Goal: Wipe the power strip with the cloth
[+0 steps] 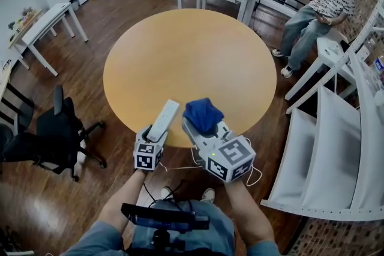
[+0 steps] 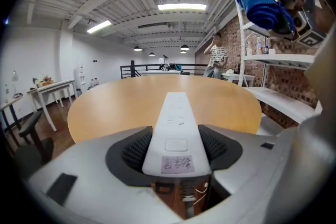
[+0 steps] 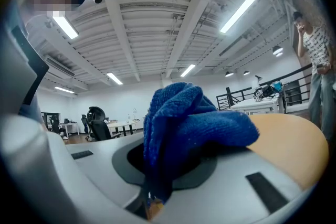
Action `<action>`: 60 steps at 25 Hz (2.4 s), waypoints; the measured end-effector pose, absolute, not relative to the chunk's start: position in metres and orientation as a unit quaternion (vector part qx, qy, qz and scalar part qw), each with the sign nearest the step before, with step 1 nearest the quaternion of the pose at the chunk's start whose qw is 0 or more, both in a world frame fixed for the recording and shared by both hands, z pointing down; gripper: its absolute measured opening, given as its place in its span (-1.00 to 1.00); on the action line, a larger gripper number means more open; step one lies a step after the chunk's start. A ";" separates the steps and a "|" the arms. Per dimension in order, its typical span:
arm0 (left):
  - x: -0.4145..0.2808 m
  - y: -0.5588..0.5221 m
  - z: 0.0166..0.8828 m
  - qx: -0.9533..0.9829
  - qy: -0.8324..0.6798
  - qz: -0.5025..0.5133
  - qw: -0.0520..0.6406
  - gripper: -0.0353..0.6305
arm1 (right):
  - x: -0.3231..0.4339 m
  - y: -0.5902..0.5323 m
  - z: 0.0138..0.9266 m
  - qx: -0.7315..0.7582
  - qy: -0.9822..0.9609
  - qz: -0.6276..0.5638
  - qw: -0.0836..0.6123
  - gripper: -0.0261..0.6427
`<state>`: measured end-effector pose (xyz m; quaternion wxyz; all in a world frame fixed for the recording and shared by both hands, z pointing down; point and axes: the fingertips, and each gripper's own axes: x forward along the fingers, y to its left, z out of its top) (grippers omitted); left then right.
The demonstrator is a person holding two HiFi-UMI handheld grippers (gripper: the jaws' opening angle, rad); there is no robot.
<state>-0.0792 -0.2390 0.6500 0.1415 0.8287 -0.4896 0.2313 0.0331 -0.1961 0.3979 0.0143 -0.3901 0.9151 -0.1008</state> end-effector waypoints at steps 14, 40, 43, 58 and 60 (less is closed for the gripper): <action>-0.086 -0.266 0.592 0.836 -0.511 0.167 0.113 -0.04 | 0.028 -0.192 0.394 -0.387 0.916 -0.101 0.024 -0.75; -0.025 -0.187 0.356 0.902 -0.430 -0.010 -0.037 -0.88 | 0.023 -0.191 0.350 -0.396 0.915 -0.043 0.069 -0.76; -0.025 -0.187 0.358 0.900 -0.433 -0.005 -0.037 -0.88 | 0.022 -0.190 0.351 -0.393 0.916 -0.043 0.068 -0.76; -0.035 -0.198 0.356 0.890 -0.453 -0.007 -0.045 -0.88 | 0.022 -0.193 0.348 -0.394 0.916 -0.043 0.069 -0.76; -0.032 -0.197 0.357 0.892 -0.450 -0.004 -0.041 -0.88 | 0.022 -0.194 0.348 -0.394 0.915 -0.044 0.071 -0.76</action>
